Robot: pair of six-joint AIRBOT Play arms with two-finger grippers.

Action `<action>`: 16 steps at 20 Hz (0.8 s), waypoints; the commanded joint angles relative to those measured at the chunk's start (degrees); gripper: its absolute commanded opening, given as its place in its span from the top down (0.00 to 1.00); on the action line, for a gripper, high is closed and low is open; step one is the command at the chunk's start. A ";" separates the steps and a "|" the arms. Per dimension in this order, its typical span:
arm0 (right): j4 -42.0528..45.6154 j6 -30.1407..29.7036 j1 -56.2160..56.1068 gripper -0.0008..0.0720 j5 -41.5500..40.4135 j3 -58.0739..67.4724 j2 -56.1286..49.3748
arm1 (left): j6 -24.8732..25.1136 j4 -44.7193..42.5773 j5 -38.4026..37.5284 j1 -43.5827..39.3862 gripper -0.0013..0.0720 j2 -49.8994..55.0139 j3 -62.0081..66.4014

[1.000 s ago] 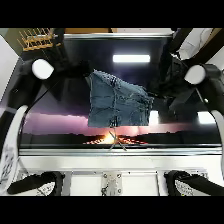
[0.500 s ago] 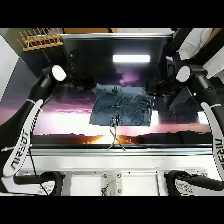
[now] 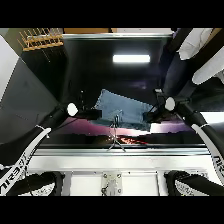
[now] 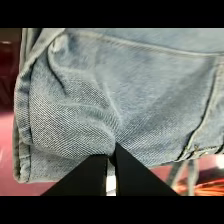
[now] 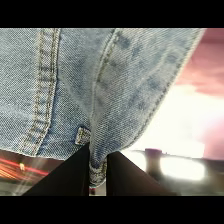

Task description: Fold the clothes and pants, and hang the long-sleeved shirts on hangers.

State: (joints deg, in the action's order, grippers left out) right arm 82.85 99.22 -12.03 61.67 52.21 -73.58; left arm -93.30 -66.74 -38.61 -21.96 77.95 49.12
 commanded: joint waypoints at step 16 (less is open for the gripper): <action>-20.59 -14.19 23.85 0.14 2.08 -10.60 12.48 | 2.29 0.81 -10.08 -0.15 0.36 -17.53 2.54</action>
State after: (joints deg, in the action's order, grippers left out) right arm 69.73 90.96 2.90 64.34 45.47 -60.64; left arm -89.08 -66.08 -47.62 -20.25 63.33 51.29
